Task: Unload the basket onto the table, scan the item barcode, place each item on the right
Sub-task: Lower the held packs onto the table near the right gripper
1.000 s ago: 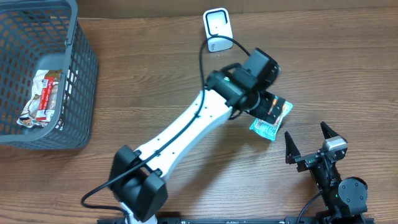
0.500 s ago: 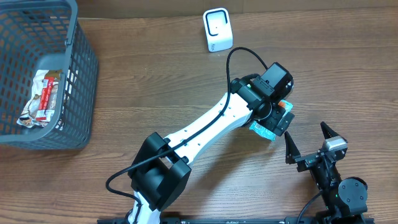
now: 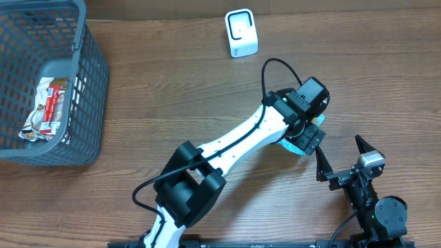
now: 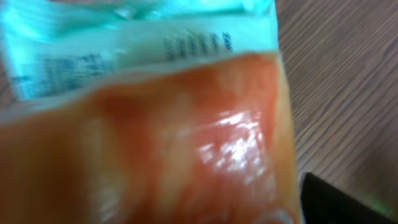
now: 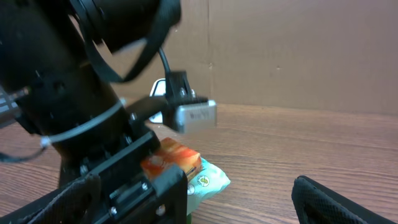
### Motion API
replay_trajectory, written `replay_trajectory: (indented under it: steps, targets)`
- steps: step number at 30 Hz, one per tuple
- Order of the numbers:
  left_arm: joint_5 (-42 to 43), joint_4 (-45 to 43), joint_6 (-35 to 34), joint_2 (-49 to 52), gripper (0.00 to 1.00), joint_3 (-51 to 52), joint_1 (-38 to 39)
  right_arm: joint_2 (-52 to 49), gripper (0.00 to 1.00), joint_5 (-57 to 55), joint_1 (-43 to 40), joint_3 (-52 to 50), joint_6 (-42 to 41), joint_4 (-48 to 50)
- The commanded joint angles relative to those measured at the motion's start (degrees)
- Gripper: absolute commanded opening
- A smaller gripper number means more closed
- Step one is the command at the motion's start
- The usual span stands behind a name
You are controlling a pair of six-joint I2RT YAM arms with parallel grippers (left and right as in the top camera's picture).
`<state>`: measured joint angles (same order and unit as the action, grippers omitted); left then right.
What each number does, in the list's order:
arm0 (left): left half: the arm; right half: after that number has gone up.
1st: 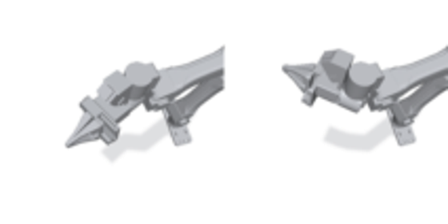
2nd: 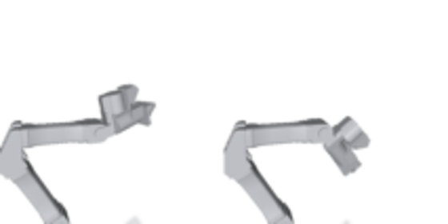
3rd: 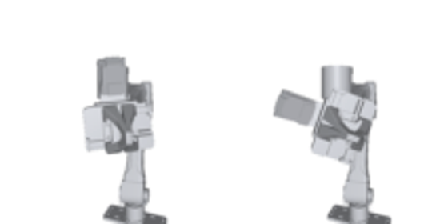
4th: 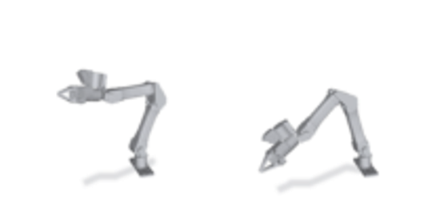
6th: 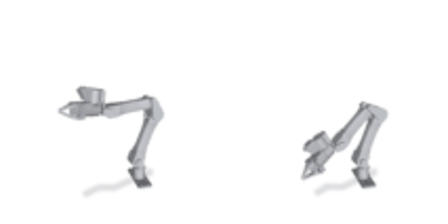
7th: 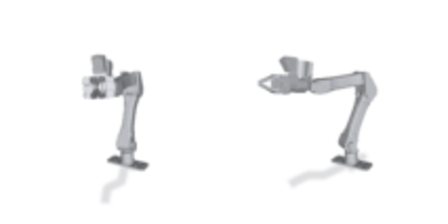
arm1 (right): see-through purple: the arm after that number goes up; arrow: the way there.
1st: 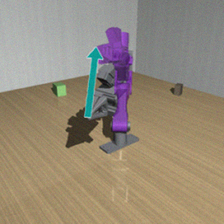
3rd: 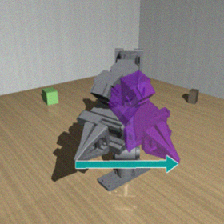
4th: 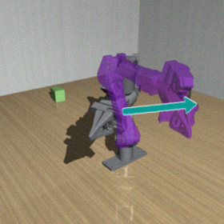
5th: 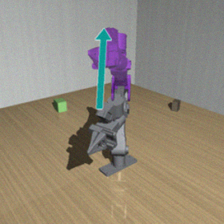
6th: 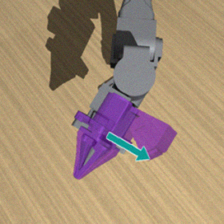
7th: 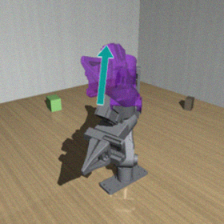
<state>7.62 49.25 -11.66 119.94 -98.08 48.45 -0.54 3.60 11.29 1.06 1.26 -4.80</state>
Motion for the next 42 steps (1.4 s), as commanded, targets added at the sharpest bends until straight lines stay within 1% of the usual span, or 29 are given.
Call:
replay_trajectory:
  steps: [1,4,6,10,11,12,14,15,17,25,33,38,42]
  targets:
    - [-0.6,-0.3,1.0,0.5,0.77,-0.9,0.3,0.3,1.0,-0.5,-0.1,-0.6,0.1,0.2]
    - [-0.8,-0.3,1.0,0.3,0.72,-1.1,0.3,0.3,1.0,-0.5,-0.1,-0.6,0.1,0.2]
    - [-0.8,-0.4,0.9,0.3,0.71,-1.5,0.2,0.3,1.0,-0.5,-0.1,-0.6,0.1,0.2]
    - [-0.8,-0.4,0.7,0.3,0.72,-2.2,0.2,0.3,1.0,-0.5,-0.1,-0.6,0.1,0.2]
    - [-0.8,-0.4,0.7,0.3,0.73,-2.3,0.2,0.3,1.0,-0.5,-0.1,-0.6,0.1,0.2]
    - [-0.8,-0.4,0.7,0.3,0.77,-2.3,0.2,0.3,1.0,-0.5,-0.1,-0.6,0.1,0.2]
    - [-0.8,-0.3,0.7,0.3,0.89,-2.3,0.2,0.3,1.0,-0.5,-0.1,-0.6,0.1,0.2]
    - [-0.8,-0.4,0.7,0.3,0.9,-2.3,0.2,0.3,1.0,-0.5,-0.1,-0.6,0.1,0.2]
    - [-0.8,-0.6,0.7,0.3,0.88,-2.3,0.2,0.3,1.0,-0.5,-0.1,-0.6,0.1,0.2]
    - [-0.8,-0.4,0.7,0.3,0.77,-4.5,0.2,0.3,1.0,-0.5,-0.1,-0.6,0.1,0.2]
    - [-0.8,2.3,0.7,0.3,0.75,-4.8,0.2,0.3,1.0,-0.5,-0.1,-0.6,0.1,0.2]
    - [-3.6,3.0,0.7,0.4,0.75,-4.7,0.3,0.3,1.0,-0.5,-0.1,-0.6,0.1,0.2]
    - [-3.6,2.7,0.3,0.4,0.68,-4.7,0.3,0.3,1.0,-0.5,-0.1,-0.6,0.1,0.2]
